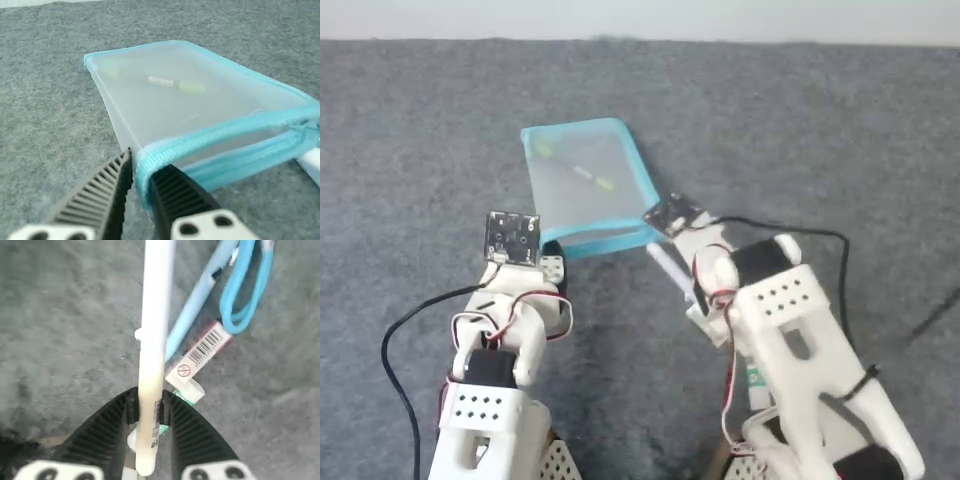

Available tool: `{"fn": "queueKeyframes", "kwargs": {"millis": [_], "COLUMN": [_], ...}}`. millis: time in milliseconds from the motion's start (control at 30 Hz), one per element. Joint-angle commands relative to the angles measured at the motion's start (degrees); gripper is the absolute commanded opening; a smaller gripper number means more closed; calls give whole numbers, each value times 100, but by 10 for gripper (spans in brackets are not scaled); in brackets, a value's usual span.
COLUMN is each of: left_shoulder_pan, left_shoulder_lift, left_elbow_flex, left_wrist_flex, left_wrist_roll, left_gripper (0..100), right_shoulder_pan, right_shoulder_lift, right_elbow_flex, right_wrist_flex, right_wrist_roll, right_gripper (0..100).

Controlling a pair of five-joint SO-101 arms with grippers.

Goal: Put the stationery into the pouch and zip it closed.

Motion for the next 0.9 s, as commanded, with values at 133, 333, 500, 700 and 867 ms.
{"fn": "queueKeyframes", "kwargs": {"millis": [133,333,500,700,867], "left_shoulder_pan": [26,26,26,35,290], "left_shoulder_lift": [-88,-97,-97,-97,-97], "left_elbow_flex": [-13,-13,-13,-13,-13], "left_wrist_flex": [-220,-220,-220,-220,-202], "left_wrist_roll": [18,18,18,18,-114], "left_gripper": [13,13,13,13,13], "right_shoulder_pan": [-787,-848,-857,-857,-875], "right_shoulder_lift": [-330,22,1121,3046,4602], "right_elbow_flex": [-1002,-1363,-2224,-4053,-5934], "right_wrist_flex": [620,497,365,567,901], "right_wrist_roll": [79,-185,-448,-677,-1275], "right_gripper": [7,7,7,7,11]}}
